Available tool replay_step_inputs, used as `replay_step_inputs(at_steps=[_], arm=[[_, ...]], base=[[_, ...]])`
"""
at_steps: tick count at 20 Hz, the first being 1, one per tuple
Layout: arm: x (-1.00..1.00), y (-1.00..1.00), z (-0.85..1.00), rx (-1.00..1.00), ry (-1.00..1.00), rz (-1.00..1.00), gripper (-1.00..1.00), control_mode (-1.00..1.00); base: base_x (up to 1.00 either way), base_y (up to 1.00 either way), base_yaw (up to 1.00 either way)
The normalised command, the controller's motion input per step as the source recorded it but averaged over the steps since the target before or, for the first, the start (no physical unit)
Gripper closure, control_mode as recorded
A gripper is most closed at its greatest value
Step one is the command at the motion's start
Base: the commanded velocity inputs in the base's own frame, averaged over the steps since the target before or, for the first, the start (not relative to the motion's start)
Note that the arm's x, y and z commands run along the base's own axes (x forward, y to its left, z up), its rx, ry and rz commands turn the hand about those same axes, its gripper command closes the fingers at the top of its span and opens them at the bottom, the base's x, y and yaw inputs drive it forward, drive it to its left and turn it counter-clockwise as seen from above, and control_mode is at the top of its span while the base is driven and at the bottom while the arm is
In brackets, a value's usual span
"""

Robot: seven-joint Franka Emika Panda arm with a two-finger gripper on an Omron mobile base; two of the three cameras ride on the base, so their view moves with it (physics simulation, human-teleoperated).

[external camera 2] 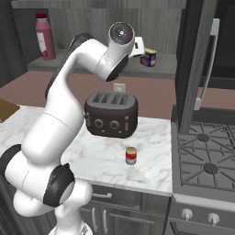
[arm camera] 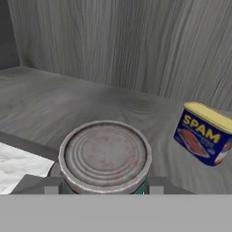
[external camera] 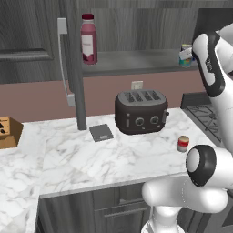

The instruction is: Pick the cans from the counter and place them in their designated side in the cabinet.

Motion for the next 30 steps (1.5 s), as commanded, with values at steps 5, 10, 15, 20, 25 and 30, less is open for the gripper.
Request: replay_step_inputs(at_steps=[5,10,15,20,25,30], arm=[[0.15,0.00,-0.08,0.00,0.00,0.00,1.00,-1.00],[0.18,0.00,-0.06,0.00,0.00,0.00,1.00,-1.00],[0.22,0.00,-0.06,0.00,0.00,0.00,1.00,-1.00],[0.22,0.00,-0.07,0.00,0.00,0.00,1.00,-1.00],[0.21,0.00,-0.05,0.00,0.00,0.00,1.00,-1.00],[0.19,0.00,-0.05,0.00,0.00,0.00,1.00,-1.00]], base=[[0.00,0.00,0.00],[0.00,0.00,0.00],[0.00,0.00,0.00],[0.00,0.00,0.00],[0.00,0.00,0.00],[0.00,0.00,0.00]])
